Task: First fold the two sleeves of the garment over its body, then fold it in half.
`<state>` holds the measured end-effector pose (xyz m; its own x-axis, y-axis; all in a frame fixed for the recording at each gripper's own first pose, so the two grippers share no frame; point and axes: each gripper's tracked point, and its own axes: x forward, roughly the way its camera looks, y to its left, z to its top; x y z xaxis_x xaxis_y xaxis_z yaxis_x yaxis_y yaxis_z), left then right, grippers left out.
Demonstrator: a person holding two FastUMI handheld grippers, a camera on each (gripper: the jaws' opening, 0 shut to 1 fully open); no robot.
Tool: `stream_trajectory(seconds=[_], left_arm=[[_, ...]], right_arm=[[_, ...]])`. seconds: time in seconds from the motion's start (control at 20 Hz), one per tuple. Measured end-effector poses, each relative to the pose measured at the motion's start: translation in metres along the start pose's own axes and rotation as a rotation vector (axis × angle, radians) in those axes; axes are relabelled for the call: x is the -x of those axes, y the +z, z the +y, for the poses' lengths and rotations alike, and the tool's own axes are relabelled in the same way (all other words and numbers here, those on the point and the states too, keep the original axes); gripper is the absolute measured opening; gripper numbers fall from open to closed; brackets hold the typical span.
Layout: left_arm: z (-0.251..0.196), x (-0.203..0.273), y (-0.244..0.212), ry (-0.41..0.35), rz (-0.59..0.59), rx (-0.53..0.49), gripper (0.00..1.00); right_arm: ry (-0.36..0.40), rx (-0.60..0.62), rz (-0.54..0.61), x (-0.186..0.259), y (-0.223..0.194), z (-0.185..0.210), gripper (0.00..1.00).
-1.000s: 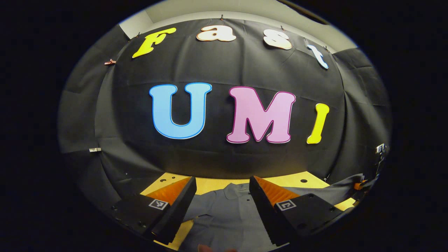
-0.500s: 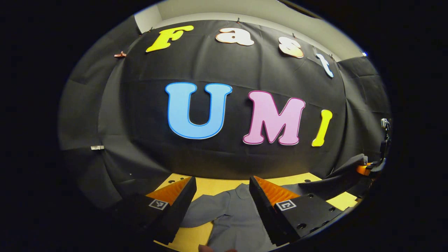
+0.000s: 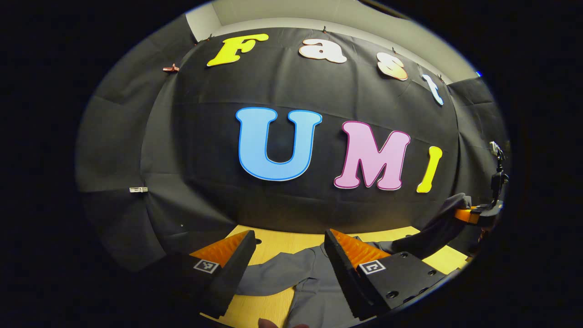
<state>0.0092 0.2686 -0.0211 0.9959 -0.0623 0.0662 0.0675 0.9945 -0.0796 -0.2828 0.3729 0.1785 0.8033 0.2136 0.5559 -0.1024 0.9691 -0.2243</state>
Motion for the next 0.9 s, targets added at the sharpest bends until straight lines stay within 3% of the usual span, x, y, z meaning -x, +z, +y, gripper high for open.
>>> stream_trajectory(seconds=[0.5,0.9], left_arm=[[0.062,0.004,-0.022,0.058,0.033,0.001,0.96],[0.117,-0.003,-0.058,0.125,0.090,0.016,0.96]], right_arm=[[0.180,0.035,0.069,-0.040,-0.034,0.131,0.05],[0.290,0.083,0.217,-0.067,-0.113,0.217,0.05]])
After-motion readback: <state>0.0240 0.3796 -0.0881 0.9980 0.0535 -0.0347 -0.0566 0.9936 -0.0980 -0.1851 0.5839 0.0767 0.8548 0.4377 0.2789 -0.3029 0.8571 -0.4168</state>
